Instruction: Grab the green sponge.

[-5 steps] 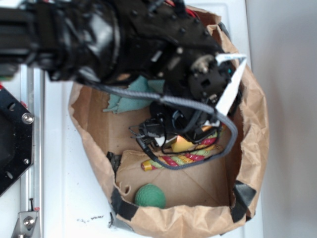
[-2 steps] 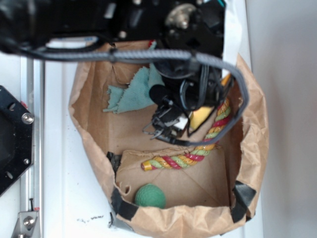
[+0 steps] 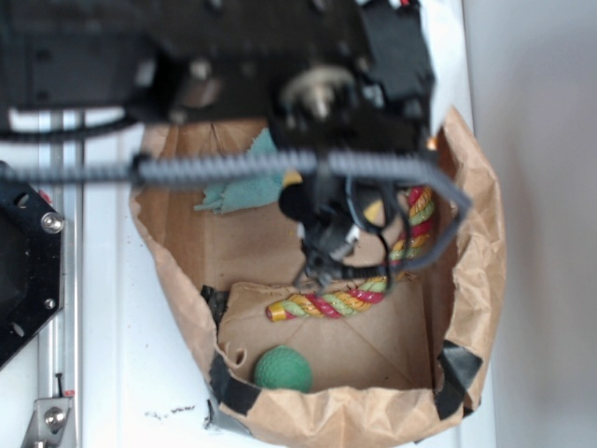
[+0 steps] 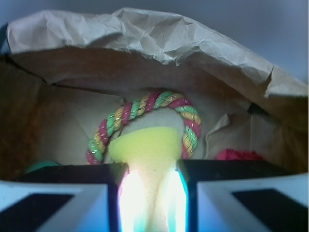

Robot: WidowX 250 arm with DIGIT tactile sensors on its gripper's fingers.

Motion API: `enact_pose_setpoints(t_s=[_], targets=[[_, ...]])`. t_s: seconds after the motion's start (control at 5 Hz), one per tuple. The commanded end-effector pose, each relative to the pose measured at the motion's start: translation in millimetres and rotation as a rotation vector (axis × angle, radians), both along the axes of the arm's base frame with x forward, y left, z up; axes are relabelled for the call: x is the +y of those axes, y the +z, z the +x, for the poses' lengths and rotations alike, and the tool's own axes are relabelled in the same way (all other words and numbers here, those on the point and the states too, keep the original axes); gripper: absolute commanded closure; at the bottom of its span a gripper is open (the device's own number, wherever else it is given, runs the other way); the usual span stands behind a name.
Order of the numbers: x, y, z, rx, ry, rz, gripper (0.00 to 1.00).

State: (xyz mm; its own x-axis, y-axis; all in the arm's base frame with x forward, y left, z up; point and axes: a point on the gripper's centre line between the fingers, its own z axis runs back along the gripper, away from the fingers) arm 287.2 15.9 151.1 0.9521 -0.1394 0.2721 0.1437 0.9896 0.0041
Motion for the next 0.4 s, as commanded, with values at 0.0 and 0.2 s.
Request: enact_pose_setpoints(t_s=[0.0, 0.2], targets=[[-18.1, 41.1, 7.7, -0.121, 0.015, 0.025, 1.0], [-16.4, 38.6, 4.7, -0.151, -0.018, 0.009, 1.0]])
